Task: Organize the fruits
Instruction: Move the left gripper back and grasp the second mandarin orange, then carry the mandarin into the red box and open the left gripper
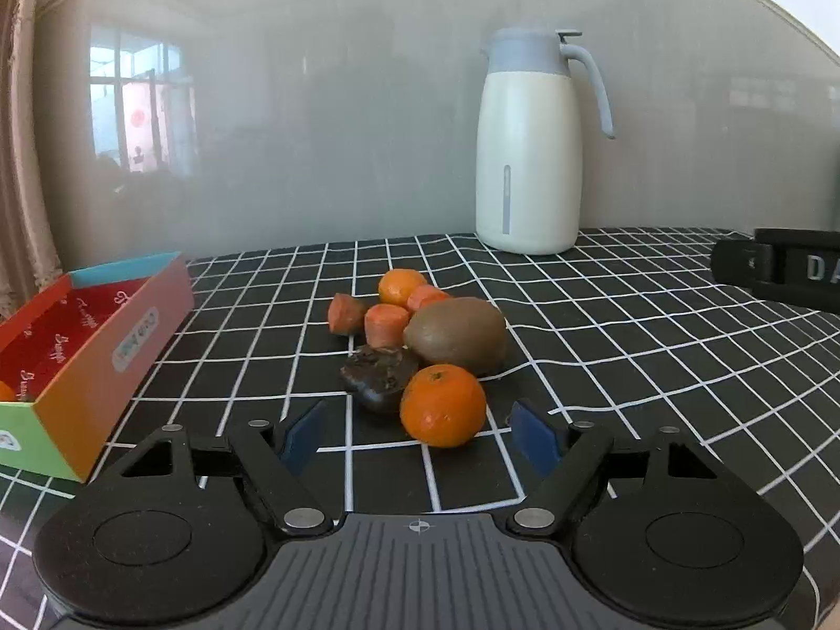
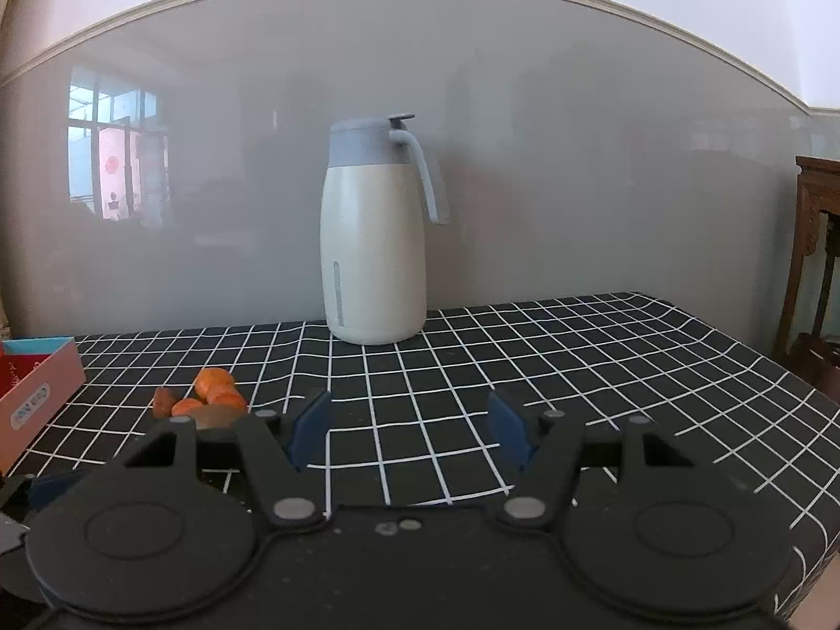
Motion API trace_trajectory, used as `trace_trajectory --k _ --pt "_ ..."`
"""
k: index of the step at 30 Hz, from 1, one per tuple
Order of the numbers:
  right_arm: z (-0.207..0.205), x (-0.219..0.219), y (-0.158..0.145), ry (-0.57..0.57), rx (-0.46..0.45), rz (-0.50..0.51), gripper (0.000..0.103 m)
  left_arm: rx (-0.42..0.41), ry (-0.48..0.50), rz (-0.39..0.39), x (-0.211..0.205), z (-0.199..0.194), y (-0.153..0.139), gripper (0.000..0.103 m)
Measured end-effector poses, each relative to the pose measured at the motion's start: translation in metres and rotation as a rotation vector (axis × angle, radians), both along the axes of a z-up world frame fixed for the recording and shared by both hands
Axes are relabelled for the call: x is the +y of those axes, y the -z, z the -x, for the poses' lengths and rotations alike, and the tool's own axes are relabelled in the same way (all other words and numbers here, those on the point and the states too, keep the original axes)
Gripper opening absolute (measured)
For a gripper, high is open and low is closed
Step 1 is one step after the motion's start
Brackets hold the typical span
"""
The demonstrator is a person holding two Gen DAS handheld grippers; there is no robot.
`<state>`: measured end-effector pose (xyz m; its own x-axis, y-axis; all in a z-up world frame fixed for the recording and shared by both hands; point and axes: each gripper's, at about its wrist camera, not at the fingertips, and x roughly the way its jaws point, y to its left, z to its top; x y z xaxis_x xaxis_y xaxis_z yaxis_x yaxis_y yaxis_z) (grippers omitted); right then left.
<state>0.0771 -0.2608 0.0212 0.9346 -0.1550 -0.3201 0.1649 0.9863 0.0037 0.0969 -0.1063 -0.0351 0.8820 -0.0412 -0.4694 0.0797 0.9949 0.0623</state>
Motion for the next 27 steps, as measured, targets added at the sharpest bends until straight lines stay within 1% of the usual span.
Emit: trace_trajectory --k 2,5,10,12,13,19,27 --pt "-0.001 -0.001 0.0 0.001 0.003 0.0 0.065 0.015 -0.006 -0.004 -0.003 -0.007 0.002 0.077" --pt "-0.002 -0.003 0.002 -0.003 0.01 -0.002 0.065 0.041 -0.005 -0.014 -0.007 -0.015 0.005 0.066" --pt "-0.008 -0.005 0.004 -0.015 0.025 -0.01 0.065 0.086 -0.002 -0.03 -0.015 -0.033 0.01 0.059" --pt "-0.01 -0.006 0.004 -0.018 0.029 -0.009 0.065 0.103 0.0 -0.032 -0.017 -0.04 0.012 0.045" --pt "-0.01 -0.006 0.005 -0.018 0.031 -0.009 0.065 0.107 0.003 -0.029 -0.017 -0.042 0.013 0.044" --pt "-0.021 -0.006 0.009 -0.022 0.05 -0.018 0.065 0.104 0.011 -0.012 -0.015 -0.04 0.013 0.043" --pt "-0.026 0.004 0.012 -0.045 0.065 -0.025 0.065 0.061 0.025 -0.017 -0.006 -0.023 0.002 0.043"
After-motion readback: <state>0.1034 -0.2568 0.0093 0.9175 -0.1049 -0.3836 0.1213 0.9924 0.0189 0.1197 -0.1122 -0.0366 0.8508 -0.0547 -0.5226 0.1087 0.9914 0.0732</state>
